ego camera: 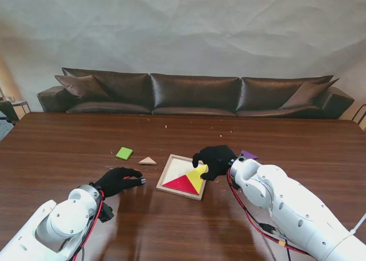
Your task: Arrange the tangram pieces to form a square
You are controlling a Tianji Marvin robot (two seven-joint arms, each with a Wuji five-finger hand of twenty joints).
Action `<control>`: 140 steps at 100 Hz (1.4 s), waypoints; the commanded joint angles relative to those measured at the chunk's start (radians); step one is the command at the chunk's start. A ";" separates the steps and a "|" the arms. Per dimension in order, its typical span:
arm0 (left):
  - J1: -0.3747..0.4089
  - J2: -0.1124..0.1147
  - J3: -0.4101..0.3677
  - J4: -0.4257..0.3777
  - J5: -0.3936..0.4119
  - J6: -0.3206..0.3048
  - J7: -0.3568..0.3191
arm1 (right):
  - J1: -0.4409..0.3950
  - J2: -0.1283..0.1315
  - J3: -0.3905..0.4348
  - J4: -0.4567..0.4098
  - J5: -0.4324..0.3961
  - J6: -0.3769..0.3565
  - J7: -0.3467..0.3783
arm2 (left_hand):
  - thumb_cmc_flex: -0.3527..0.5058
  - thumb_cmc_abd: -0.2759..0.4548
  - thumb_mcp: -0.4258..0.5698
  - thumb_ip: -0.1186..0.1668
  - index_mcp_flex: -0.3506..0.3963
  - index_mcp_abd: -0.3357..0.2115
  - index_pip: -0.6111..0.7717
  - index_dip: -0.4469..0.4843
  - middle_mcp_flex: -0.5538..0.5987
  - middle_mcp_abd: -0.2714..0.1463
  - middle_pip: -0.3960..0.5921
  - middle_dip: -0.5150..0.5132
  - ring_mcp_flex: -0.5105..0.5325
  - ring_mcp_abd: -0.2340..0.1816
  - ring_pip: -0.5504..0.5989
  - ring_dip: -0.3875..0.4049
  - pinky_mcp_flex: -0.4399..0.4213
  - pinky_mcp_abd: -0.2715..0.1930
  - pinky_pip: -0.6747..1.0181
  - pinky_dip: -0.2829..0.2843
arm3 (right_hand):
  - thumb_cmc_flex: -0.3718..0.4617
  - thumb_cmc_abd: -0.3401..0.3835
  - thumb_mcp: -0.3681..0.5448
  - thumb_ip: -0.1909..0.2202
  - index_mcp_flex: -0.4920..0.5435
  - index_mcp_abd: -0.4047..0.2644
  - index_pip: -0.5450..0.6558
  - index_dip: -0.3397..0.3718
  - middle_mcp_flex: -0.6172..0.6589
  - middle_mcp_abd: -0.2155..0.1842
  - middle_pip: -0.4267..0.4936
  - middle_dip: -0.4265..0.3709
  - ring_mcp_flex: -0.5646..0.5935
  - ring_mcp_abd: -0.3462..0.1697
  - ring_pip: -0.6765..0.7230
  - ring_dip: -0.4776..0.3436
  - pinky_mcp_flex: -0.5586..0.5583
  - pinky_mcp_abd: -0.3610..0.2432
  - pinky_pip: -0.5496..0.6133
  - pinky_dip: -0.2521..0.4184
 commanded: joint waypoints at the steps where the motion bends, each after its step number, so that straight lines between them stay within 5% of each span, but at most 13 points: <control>1: -0.011 0.001 0.001 -0.004 -0.002 -0.004 -0.024 | -0.017 -0.004 0.007 -0.015 0.008 0.014 0.013 | 0.014 0.030 -0.022 0.020 -0.001 -0.014 -0.005 0.004 0.019 -0.009 0.003 0.005 0.021 -0.004 0.006 0.005 0.002 -0.017 0.001 0.002 | -0.030 -0.042 0.017 0.000 0.026 -0.004 0.020 0.023 0.012 0.017 -0.007 -0.016 0.045 0.014 -0.006 -0.003 -0.184 0.025 0.023 0.003; 73: -0.117 -0.003 0.041 0.045 -0.036 -0.060 -0.027 | -0.115 -0.020 0.162 -0.094 0.035 0.226 -0.004 | 0.017 0.029 -0.023 0.020 -0.015 -0.032 -0.007 0.001 0.018 -0.031 0.003 0.004 0.019 -0.003 0.006 0.005 0.005 -0.019 0.002 0.003 | -0.040 -0.161 0.024 -0.033 -0.013 0.021 -0.025 0.074 -0.042 0.049 -0.004 -0.016 0.029 0.029 -0.017 0.004 -0.195 0.050 0.011 0.014; 107: -0.127 -0.009 0.043 0.055 -0.055 -0.071 -0.008 | -0.106 -0.022 0.180 -0.065 0.037 0.260 -0.015 | 0.020 0.029 -0.023 0.020 -0.011 -0.035 -0.004 0.001 0.020 -0.034 0.004 0.005 0.020 -0.002 0.006 0.004 0.004 -0.019 0.002 0.004 | -0.031 -0.160 0.026 -0.034 -0.058 0.047 -0.055 0.051 -0.071 0.061 -0.018 -0.026 0.006 0.037 -0.039 -0.006 -0.201 0.051 0.006 0.018; 140: -0.126 -0.013 0.035 0.053 -0.065 -0.068 0.007 | -0.037 -0.021 0.137 0.028 0.025 0.310 -0.010 | 0.020 0.030 -0.024 0.020 -0.005 -0.036 -0.002 0.002 0.025 -0.035 0.004 0.005 0.021 -0.002 0.006 0.004 0.004 -0.018 0.003 0.005 | -0.015 -0.167 0.033 -0.033 -0.027 0.048 -0.033 0.052 -0.114 0.107 -0.130 -0.130 -0.027 0.064 -0.153 -0.066 -0.208 0.054 -0.001 0.021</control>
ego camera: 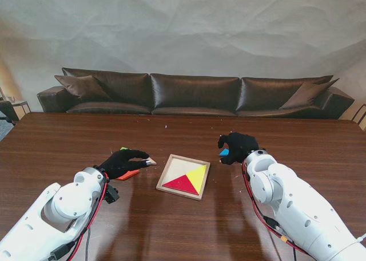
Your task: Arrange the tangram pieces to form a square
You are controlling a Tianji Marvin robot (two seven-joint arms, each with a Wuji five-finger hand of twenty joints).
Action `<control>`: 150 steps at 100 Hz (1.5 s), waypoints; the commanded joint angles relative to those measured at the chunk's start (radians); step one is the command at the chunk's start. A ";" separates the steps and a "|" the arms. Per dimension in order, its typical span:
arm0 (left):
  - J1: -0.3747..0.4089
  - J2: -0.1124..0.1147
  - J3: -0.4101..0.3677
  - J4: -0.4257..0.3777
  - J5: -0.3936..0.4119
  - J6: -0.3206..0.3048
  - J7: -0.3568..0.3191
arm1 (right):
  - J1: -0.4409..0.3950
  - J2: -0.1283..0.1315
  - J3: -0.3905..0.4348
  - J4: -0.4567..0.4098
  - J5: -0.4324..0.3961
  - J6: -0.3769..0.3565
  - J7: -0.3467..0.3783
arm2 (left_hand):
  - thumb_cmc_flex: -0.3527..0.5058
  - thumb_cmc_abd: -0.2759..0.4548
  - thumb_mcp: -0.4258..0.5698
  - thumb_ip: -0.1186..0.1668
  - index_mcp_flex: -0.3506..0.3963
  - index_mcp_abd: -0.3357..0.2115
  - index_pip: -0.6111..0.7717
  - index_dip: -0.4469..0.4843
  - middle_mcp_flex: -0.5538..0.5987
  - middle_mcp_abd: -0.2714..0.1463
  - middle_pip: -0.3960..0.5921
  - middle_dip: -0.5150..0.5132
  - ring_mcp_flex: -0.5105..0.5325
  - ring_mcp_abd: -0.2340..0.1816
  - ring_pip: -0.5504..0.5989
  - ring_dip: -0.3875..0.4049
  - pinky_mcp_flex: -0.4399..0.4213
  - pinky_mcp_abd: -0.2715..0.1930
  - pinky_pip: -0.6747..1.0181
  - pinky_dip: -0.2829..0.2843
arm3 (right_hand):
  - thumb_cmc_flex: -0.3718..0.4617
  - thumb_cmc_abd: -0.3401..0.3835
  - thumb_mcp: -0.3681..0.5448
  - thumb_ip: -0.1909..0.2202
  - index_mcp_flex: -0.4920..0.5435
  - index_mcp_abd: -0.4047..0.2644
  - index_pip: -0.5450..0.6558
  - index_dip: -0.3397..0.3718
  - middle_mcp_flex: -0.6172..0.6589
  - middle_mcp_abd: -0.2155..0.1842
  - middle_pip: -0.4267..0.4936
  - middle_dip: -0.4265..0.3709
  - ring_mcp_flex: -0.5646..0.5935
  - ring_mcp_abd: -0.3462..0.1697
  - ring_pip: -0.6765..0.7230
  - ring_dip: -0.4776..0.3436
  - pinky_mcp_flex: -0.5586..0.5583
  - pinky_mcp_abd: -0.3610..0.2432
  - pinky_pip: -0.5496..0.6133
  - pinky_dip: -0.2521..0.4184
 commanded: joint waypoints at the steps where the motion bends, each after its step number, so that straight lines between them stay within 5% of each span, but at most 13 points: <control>1: 0.001 -0.006 -0.003 -0.001 -0.006 -0.002 -0.011 | 0.024 -0.001 -0.007 0.039 0.000 0.013 0.017 | 0.020 0.030 -0.024 0.020 -0.003 -0.024 -0.002 0.002 0.015 -0.018 0.004 0.005 0.022 -0.003 0.007 0.005 0.003 -0.019 0.003 0.005 | -0.014 -0.044 0.032 -0.023 -0.012 0.012 0.015 -0.005 -0.048 0.034 -0.028 -0.027 -0.035 0.015 -0.015 -0.013 -0.219 0.028 -0.001 0.020; 53: 0.013 -0.008 -0.006 -0.015 -0.006 0.021 -0.005 | 0.258 -0.022 -0.204 0.375 0.096 0.049 -0.017 | 0.021 0.030 -0.024 0.020 0.000 -0.022 -0.001 0.003 0.017 -0.017 0.004 0.005 0.021 -0.002 0.006 0.004 0.002 -0.019 0.003 0.006 | 0.074 -0.127 0.093 -0.033 -0.057 -0.043 0.020 0.013 -0.071 0.055 -0.042 -0.103 -0.072 0.010 -0.003 -0.018 -0.215 0.013 0.015 0.019; 105: 0.033 -0.005 -0.005 -0.034 0.011 0.055 -0.014 | 0.406 -0.109 -0.415 0.672 0.275 -0.026 -0.109 | 0.020 0.032 -0.025 0.020 -0.001 -0.018 -0.002 0.002 0.017 -0.016 0.004 0.005 0.022 -0.003 0.006 0.005 0.003 -0.019 0.003 0.006 | 0.111 -0.254 0.155 -0.044 -0.083 -0.042 0.035 0.013 -0.013 0.017 -0.071 -0.132 -0.040 0.014 -0.021 -0.026 -0.203 0.023 0.012 0.010; 150: 0.036 -0.004 -0.001 -0.036 0.013 0.064 -0.019 | 0.412 -0.112 -0.445 0.727 0.297 -0.056 -0.103 | 0.020 0.032 -0.025 0.020 0.002 -0.012 -0.001 0.003 0.017 -0.012 0.004 0.005 0.021 -0.002 0.006 0.005 0.003 -0.019 0.003 0.006 | 0.107 -0.309 0.172 -0.052 -0.046 -0.027 0.053 0.019 0.033 0.004 -0.077 -0.133 -0.022 0.022 -0.047 -0.025 -0.207 0.032 0.005 0.006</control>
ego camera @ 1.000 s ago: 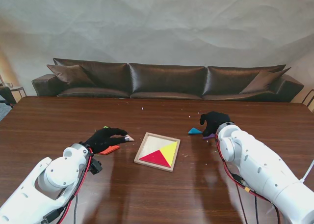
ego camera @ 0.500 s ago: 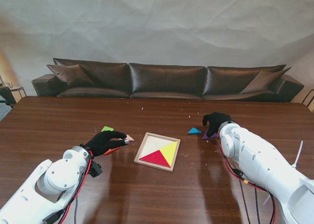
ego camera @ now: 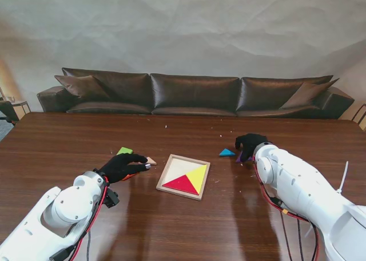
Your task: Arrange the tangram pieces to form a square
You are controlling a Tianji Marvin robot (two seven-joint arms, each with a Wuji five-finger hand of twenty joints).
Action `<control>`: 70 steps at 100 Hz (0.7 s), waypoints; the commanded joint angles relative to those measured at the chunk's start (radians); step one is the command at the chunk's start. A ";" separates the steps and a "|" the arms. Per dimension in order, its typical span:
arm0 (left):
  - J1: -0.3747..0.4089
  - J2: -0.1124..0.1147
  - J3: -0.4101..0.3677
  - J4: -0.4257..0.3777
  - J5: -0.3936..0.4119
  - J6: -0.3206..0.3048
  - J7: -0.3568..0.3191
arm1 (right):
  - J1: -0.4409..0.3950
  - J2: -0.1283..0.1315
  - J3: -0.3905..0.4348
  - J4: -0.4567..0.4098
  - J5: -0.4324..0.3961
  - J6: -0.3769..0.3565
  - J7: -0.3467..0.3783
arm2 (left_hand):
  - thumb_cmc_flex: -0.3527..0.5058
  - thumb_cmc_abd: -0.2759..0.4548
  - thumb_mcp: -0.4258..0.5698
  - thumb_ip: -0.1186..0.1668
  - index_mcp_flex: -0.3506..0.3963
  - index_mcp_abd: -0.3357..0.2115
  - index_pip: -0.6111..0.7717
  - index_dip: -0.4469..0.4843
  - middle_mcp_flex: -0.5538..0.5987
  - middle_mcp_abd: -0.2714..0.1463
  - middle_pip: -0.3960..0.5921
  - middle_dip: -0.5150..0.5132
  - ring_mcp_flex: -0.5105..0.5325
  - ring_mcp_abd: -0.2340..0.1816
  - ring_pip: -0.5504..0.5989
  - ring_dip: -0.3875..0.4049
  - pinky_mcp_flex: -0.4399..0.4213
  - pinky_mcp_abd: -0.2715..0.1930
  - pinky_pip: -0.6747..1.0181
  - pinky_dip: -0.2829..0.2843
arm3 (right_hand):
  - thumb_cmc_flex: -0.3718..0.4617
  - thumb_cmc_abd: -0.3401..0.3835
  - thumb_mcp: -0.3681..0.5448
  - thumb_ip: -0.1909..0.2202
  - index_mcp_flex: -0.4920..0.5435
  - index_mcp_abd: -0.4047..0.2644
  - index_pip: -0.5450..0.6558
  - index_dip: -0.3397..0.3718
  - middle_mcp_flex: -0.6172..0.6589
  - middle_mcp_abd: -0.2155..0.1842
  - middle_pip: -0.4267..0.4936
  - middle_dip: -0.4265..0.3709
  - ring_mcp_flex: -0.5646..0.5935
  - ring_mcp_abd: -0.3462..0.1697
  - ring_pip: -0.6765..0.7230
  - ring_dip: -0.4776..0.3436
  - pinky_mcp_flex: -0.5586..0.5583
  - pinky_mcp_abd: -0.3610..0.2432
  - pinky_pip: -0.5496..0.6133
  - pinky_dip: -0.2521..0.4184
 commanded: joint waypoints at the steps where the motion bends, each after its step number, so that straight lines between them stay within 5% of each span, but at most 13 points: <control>1: 0.001 -0.002 0.003 -0.002 -0.001 0.004 -0.022 | -0.004 0.000 -0.008 0.018 0.001 -0.005 0.013 | 0.020 0.031 -0.025 0.020 0.002 -0.013 -0.001 0.003 0.016 -0.009 0.003 0.005 0.000 -0.002 0.003 0.005 0.003 -0.019 0.003 0.006 | 0.012 -0.056 0.056 -0.023 -0.008 0.002 0.005 0.011 0.003 -0.010 -0.003 -0.012 0.019 0.018 -0.008 -0.013 -0.195 0.031 0.004 0.006; 26: 0.000 -0.001 0.006 0.002 -0.001 0.005 -0.025 | 0.004 -0.009 -0.038 0.064 0.014 -0.023 -0.003 | 0.018 0.034 -0.026 0.020 0.002 -0.010 -0.002 0.003 0.016 -0.008 0.004 0.005 0.001 -0.001 0.003 0.005 0.003 -0.019 0.003 0.006 | 0.019 -0.081 0.064 -0.025 0.027 0.019 0.032 0.021 0.027 -0.023 0.019 -0.001 0.033 0.014 -0.004 -0.007 -0.189 0.032 0.003 0.006; 70: -0.001 0.000 0.008 0.008 0.000 0.002 -0.028 | 0.020 -0.075 -0.119 0.239 0.089 -0.113 -0.086 | 0.016 0.035 -0.026 0.020 0.003 -0.010 -0.002 0.003 0.016 -0.005 0.004 0.005 0.002 -0.002 0.003 0.005 0.003 -0.018 0.003 0.006 | 0.075 -0.158 0.090 -0.026 0.174 -0.010 0.220 0.175 0.172 -0.073 0.044 0.033 0.117 -0.016 0.008 0.008 -0.146 0.022 0.022 0.003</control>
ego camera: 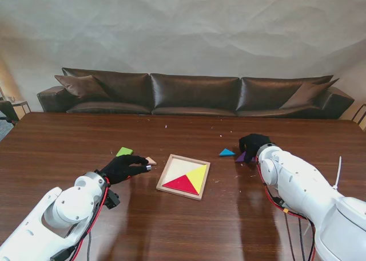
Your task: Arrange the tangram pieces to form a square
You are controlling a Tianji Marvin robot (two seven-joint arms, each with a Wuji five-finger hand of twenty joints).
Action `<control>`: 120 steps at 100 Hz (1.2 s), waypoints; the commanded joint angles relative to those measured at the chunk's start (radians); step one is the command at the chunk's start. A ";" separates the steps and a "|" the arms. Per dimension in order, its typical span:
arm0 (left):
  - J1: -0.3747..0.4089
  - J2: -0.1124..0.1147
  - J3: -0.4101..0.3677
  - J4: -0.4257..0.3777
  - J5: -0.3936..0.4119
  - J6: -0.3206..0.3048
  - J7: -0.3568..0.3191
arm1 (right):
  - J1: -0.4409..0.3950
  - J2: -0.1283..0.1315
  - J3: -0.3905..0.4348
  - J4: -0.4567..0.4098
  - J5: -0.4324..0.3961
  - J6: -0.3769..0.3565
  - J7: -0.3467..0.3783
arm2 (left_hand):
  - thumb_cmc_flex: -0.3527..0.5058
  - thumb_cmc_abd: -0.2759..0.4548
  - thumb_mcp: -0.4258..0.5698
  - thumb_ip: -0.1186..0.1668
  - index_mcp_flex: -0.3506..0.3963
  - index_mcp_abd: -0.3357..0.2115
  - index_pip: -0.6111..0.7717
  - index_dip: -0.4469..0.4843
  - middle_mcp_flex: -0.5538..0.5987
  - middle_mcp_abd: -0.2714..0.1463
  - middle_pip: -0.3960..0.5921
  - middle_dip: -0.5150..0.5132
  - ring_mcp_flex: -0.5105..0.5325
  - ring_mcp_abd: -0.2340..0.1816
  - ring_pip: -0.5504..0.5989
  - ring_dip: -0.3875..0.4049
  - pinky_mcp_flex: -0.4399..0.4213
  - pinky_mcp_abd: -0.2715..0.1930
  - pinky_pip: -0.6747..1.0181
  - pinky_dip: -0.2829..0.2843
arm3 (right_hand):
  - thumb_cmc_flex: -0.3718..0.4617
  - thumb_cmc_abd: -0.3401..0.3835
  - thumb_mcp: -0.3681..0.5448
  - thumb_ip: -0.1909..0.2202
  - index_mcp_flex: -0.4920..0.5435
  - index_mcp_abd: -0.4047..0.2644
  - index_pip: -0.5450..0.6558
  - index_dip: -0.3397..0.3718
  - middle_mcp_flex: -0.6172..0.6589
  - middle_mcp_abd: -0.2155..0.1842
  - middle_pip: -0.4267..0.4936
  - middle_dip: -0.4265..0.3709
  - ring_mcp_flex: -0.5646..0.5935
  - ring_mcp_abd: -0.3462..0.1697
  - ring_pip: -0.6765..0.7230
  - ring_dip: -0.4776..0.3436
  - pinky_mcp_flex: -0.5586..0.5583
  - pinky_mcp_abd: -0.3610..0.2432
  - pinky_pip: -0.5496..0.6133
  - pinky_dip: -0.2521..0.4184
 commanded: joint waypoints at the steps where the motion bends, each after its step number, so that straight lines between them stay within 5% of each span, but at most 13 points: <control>1: 0.001 -0.001 0.001 0.002 -0.001 0.000 -0.020 | -0.035 -0.011 -0.016 0.032 0.003 -0.009 0.033 | 0.016 0.026 -0.026 0.021 0.002 -0.009 -0.002 0.003 0.015 -0.006 0.003 0.005 0.002 -0.001 0.004 0.005 0.003 -0.018 0.002 0.006 | 0.030 -0.083 0.067 -0.025 0.032 -0.012 0.041 0.034 0.123 -0.052 -0.022 -0.022 0.043 -0.009 0.013 0.008 -0.151 0.011 0.023 0.003; 28: 0.001 -0.001 0.002 0.003 -0.002 0.002 -0.021 | -0.039 -0.040 -0.031 0.096 0.034 -0.044 0.005 | 0.015 0.026 -0.026 0.021 0.005 -0.010 -0.001 0.003 0.015 -0.004 0.003 0.005 0.001 -0.001 0.003 0.005 0.003 -0.017 0.002 0.006 | 0.085 -0.168 0.079 -0.026 0.094 -0.029 0.154 0.159 0.178 -0.012 -0.057 -0.032 0.103 -0.028 -0.004 0.007 -0.092 0.018 0.044 -0.002; 47: 0.008 0.000 -0.003 -0.002 0.001 0.006 -0.022 | -0.042 -0.052 -0.026 0.116 0.048 -0.064 -0.003 | 0.015 0.027 -0.026 0.021 0.004 -0.009 -0.001 0.003 0.015 -0.001 0.003 0.005 0.003 0.000 0.004 0.005 0.003 -0.016 0.002 0.006 | 0.138 -0.205 0.079 -0.022 0.154 -0.017 0.251 0.256 0.277 -0.021 -0.079 -0.061 0.205 -0.055 -0.002 0.017 0.008 0.027 0.094 0.012; 53: 0.010 0.000 -0.004 -0.003 0.002 0.006 -0.022 | -0.045 -0.052 -0.016 0.116 0.052 -0.072 -0.002 | 0.015 0.027 -0.026 0.021 0.004 -0.010 -0.001 0.003 0.013 -0.002 0.003 0.005 0.002 -0.002 0.003 0.005 0.003 -0.018 0.002 0.006 | 0.182 -0.219 0.062 -0.131 0.183 -0.002 0.257 0.277 0.336 -0.031 -0.080 -0.068 0.252 -0.053 0.025 0.028 0.052 0.036 0.119 0.019; 58: 0.012 0.000 -0.006 -0.005 0.002 0.007 -0.023 | -0.046 -0.051 -0.011 0.116 0.054 -0.083 -0.002 | 0.015 0.026 -0.026 0.021 0.005 -0.008 -0.001 0.003 0.014 0.000 0.003 0.005 0.003 0.000 0.004 0.005 0.003 -0.017 0.002 0.006 | 0.224 -0.225 0.050 -0.197 0.203 -0.003 0.261 0.229 0.397 -0.051 -0.072 -0.064 0.269 -0.055 0.087 0.032 0.093 0.030 0.140 0.021; 63: 0.014 0.000 -0.007 -0.006 0.002 0.007 -0.022 | -0.047 -0.050 -0.006 0.116 0.055 -0.092 0.000 | 0.015 0.027 -0.026 0.021 0.004 -0.007 -0.001 0.003 0.015 0.000 0.003 0.005 0.002 -0.001 0.003 0.005 0.003 -0.017 0.002 0.006 | 0.255 -0.213 0.039 -0.210 0.211 -0.001 0.271 0.161 0.448 -0.063 -0.072 -0.055 0.269 -0.056 0.158 0.013 0.125 0.028 0.153 0.020; 75: 0.017 0.000 -0.009 -0.007 0.001 0.006 -0.022 | -0.049 -0.047 0.002 0.116 0.056 -0.109 -0.002 | 0.014 0.026 -0.027 0.020 0.007 -0.006 0.000 0.004 0.015 0.000 0.003 0.005 0.004 0.000 0.004 0.006 0.003 -0.017 0.002 0.006 | 0.310 -0.179 0.016 -0.219 0.268 -0.021 0.292 0.030 0.564 -0.089 -0.084 0.010 0.268 -0.068 0.259 -0.007 0.180 0.007 0.163 0.024; 93: 0.023 0.001 -0.014 -0.011 0.000 0.008 -0.024 | -0.051 -0.043 0.014 0.116 0.050 -0.131 -0.041 | 0.015 0.027 -0.026 0.021 0.007 -0.006 0.000 0.004 0.016 0.000 0.004 0.005 0.003 0.000 0.004 0.006 0.002 -0.018 0.002 0.006 | 0.356 -0.121 0.023 -0.193 0.373 -0.050 0.309 -0.101 0.664 -0.073 -0.070 0.045 0.272 -0.114 0.366 0.006 0.267 -0.047 0.181 0.026; 111: 0.027 0.001 -0.018 -0.013 0.001 0.007 -0.024 | -0.038 -0.044 0.007 0.113 0.032 -0.149 -0.099 | 0.014 0.027 -0.026 0.020 0.006 -0.006 -0.001 0.003 0.015 -0.002 0.003 0.005 0.004 0.000 0.004 0.006 0.003 -0.017 0.002 0.006 | 0.347 -0.121 0.032 -0.196 0.402 -0.036 0.314 -0.150 0.700 -0.056 -0.071 0.051 0.277 -0.133 0.417 0.021 0.317 -0.092 0.209 0.036; 120: 0.026 0.001 -0.020 -0.012 0.001 0.004 -0.024 | -0.040 -0.024 0.028 0.057 0.002 -0.143 -0.110 | 0.014 0.027 -0.026 0.021 0.005 -0.007 -0.001 0.003 0.014 -0.001 0.003 0.005 0.003 -0.001 0.004 0.005 0.002 -0.017 0.002 0.006 | 0.345 -0.130 0.036 -0.199 0.417 -0.048 0.317 -0.169 0.709 -0.058 -0.068 0.059 0.277 -0.145 0.433 0.027 0.325 -0.124 0.228 0.047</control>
